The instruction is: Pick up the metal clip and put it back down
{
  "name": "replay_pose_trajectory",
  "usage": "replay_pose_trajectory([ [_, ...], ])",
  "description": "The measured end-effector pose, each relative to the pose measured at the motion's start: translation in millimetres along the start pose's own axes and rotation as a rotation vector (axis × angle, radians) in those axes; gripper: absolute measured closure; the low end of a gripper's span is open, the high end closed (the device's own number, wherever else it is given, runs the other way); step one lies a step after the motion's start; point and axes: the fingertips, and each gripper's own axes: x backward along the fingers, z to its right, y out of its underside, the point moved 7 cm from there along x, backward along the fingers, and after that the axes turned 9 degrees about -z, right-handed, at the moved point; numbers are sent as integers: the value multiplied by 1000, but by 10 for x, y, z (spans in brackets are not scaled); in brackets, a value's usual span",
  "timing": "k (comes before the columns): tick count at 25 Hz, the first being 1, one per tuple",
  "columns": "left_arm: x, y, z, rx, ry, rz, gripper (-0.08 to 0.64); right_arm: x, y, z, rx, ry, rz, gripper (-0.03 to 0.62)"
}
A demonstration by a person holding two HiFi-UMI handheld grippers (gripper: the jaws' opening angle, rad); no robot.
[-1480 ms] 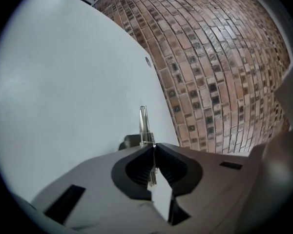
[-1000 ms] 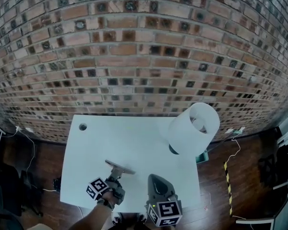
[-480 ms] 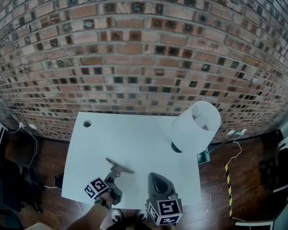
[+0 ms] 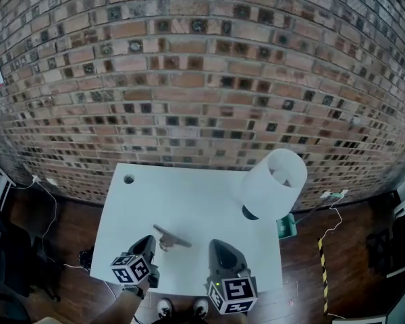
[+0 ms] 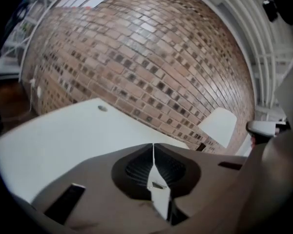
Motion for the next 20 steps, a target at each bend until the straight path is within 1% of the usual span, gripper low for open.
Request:
replay_pose_trajectory([
  [1,44,-115,88,-96,-4,15,569,3,-32,-10,3,-4,9,611],
  [3,133,-329,282,-289,0,53,569,11,-89,-30,9,-11,26,611],
  [5,239,-519,484,-452,10,98,569,31,-142,-50,14,-16,42,611],
  [10,578,-932,1019,-737,62,238,575,114,-348,-81,29,-20,95,611],
  [11,657,-1000,1144,-777,69,257,575,135,-398,-86,33,-20,108,611],
  [12,738,-1057,1265,-797,77,271,575,159,-443,-91,37,-21,119,611],
  [16,1004,-1226,1565,-800,123,327,575,254,-584,-109,53,-17,154,611],
  [20,1125,-1273,1675,-829,136,350,575,324,-659,-156,77,-4,183,611],
])
